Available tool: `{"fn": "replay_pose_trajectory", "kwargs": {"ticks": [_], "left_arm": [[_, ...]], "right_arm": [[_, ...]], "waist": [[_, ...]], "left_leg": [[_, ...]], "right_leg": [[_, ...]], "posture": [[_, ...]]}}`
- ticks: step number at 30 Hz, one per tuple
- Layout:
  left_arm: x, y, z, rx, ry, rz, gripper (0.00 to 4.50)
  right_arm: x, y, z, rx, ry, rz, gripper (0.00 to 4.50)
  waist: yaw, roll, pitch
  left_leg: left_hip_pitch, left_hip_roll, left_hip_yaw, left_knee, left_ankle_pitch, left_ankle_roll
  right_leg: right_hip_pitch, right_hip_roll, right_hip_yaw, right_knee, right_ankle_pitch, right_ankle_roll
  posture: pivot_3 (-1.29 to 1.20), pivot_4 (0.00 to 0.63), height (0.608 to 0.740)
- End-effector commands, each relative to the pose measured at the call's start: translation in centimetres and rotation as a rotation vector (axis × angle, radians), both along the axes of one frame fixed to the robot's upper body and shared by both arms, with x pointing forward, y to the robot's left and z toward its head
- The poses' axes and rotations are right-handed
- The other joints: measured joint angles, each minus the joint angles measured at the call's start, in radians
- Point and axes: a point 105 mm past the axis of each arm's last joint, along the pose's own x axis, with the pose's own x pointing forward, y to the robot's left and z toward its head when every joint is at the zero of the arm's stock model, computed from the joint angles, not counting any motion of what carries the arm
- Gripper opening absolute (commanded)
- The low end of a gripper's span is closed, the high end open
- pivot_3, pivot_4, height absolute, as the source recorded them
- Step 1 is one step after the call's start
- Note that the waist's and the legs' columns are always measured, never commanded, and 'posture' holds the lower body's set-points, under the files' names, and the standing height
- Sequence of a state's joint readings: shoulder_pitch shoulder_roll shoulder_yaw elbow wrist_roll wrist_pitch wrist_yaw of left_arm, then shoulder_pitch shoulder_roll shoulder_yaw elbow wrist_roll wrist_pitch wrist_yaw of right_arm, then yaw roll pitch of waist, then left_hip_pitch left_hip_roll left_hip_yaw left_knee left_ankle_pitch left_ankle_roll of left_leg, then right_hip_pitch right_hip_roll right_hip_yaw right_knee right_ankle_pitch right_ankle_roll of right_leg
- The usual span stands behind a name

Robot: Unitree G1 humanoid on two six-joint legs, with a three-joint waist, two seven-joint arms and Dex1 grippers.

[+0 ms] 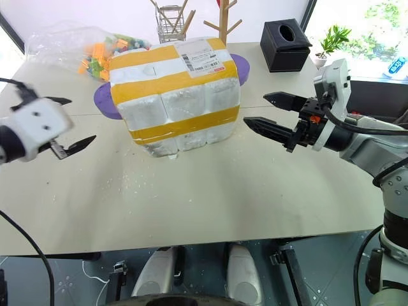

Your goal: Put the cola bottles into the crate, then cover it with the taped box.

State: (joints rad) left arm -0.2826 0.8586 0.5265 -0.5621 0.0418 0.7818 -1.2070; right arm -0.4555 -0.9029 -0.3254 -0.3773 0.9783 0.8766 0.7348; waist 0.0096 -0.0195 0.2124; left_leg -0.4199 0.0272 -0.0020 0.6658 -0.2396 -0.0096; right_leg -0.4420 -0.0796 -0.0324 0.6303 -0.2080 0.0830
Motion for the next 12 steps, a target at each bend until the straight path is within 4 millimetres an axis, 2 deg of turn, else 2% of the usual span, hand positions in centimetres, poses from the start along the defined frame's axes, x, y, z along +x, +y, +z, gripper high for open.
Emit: {"fn": "replay_pose_trajectory", "kwargs": {"ticks": [1,3,5,8,12], "left_arm": [[-2.9,1.6,1.8,-0.38,0.151,-0.159,4.46],[-4.1,2.2,3.4,-0.548,0.229,-0.267,4.46],[-4.0,3.1,4.5,-0.644,0.267,-0.289,4.46],[-3.5,4.6,4.5,-0.626,0.341,-0.284,4.46],[-2.9,5.1,5.0,-0.596,0.38,-0.297,4.46]], "right_arm": [[0.0,-1.2,0.8,-0.048,-0.039,-0.003,4.5],[0.3,-2.0,0.5,-0.081,-0.027,0.002,4.5],[0.6,-2.6,0.4,-0.101,-0.016,0.004,4.5],[1.3,-3.5,0.2,-0.121,0.003,0.004,4.5],[1.5,-3.9,-0.2,-0.138,0.027,0.03,4.5]], "waist": [[0.0,0.0,0.0],[0.0,0.0,0.0],[0.003,-0.001,0.0],[-0.003,0.0,0.0],[-0.005,0.0,0.0]], "left_leg": [[0.0,0.0,0.0,0.0,0.0,0.0],[0.0,0.0,0.0,0.0,0.0,0.0],[0.0,0.0,0.0,0.0,0.0,0.0],[0.002,0.0,0.001,0.0,0.0,0.0],[0.003,0.0,0.002,-0.002,0.0,0.0]], "right_leg": [[0.0,0.0,0.0,0.0,0.0,0.0],[0.0,0.0,0.0,0.0,0.0,0.0],[0.0,0.0,-0.001,0.0,-0.002,-0.004],[0.002,-0.001,0.0,-0.001,-0.003,-0.004],[0.001,-0.001,0.0,0.0,-0.003,-0.006]], "posture": [[0.0,0.15,0.74],[0.0,0.15,0.74],[0.0,0.15,0.74],[0.0,0.15,0.74],[0.0,0.15,0.74]]}}
